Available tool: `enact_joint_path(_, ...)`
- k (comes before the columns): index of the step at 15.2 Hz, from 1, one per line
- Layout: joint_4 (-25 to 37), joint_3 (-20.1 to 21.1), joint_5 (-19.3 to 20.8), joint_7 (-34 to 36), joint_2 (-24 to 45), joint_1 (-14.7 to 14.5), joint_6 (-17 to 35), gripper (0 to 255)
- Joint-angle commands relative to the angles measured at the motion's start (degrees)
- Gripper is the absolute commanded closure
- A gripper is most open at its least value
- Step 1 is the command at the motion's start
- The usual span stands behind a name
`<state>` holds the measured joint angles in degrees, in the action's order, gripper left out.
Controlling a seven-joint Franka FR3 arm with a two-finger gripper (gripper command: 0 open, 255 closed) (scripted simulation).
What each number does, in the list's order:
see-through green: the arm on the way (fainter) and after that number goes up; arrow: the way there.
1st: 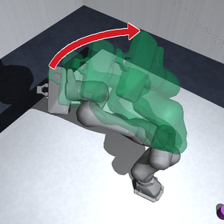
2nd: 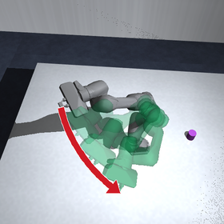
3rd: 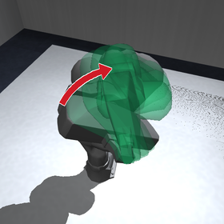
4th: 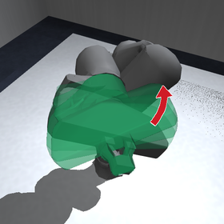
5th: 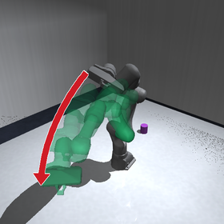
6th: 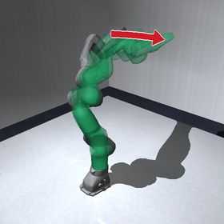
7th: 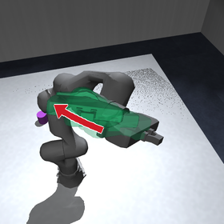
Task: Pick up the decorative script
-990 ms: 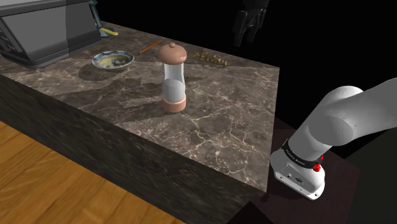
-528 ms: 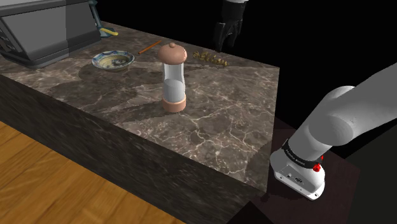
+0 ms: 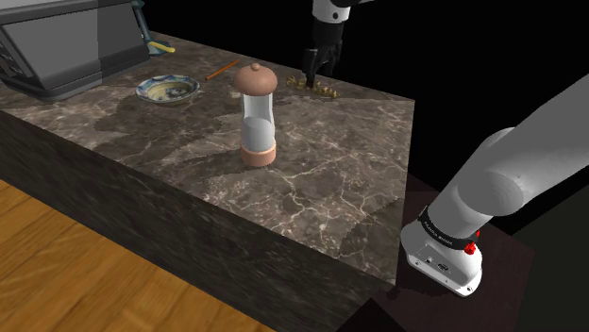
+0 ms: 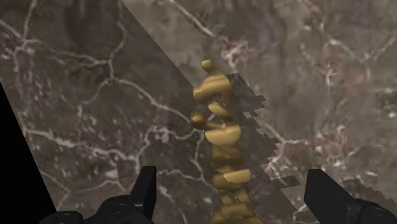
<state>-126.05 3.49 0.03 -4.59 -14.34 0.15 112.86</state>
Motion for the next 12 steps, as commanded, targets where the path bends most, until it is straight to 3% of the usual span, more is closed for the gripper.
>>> enact_joint_path(1, -1.09, 0.05, 0.03, 0.08, 0.49, -0.02, 1.63, 0)
enact_joint_path(4, -2.02, 0.07, 0.05, 0.11, 0.79, -0.02, 2.86, 0)
enact_joint_path(5, -1.83, 0.07, 0.05, 0.11, 0.85, -0.02, 2.72, 255)
enact_joint_path(12, -1.88, 0.06, 0.05, 0.10, 0.78, -0.02, 2.71, 255)
